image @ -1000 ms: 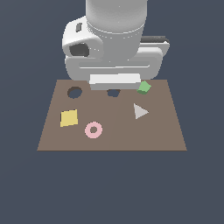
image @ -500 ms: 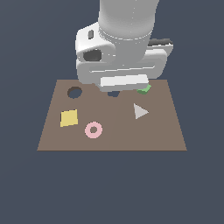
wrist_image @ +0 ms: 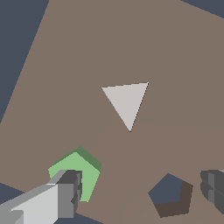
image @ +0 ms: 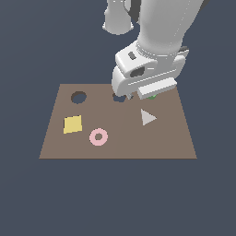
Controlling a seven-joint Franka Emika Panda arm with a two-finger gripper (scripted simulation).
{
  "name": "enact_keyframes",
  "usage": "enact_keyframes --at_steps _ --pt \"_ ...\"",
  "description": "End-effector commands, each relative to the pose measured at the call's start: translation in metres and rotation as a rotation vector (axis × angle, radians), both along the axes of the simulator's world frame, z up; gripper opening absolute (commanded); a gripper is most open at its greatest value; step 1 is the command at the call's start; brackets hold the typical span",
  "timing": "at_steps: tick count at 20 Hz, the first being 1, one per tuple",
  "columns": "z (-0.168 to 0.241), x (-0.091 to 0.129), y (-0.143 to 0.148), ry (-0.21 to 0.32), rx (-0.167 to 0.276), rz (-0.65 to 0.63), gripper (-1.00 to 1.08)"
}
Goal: Insert a designated object into the corresponding slot on a board.
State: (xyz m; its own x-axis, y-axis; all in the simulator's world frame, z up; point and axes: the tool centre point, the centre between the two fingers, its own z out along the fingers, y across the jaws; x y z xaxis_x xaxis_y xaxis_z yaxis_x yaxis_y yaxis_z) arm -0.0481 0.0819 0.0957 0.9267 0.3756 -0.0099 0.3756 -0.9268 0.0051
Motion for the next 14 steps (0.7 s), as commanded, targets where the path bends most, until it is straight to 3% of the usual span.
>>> enact_keyframes --at_steps 1,8,14 --pt "-0.014 -0.013 0.016 -0.002 0.004 0.077 1.0" --pt "-0.039 -0.04 0.04 -0.005 0.01 0.212 1.0" --pt "-0.046 -0.047 0.045 -0.006 0.01 0.248 1.0"
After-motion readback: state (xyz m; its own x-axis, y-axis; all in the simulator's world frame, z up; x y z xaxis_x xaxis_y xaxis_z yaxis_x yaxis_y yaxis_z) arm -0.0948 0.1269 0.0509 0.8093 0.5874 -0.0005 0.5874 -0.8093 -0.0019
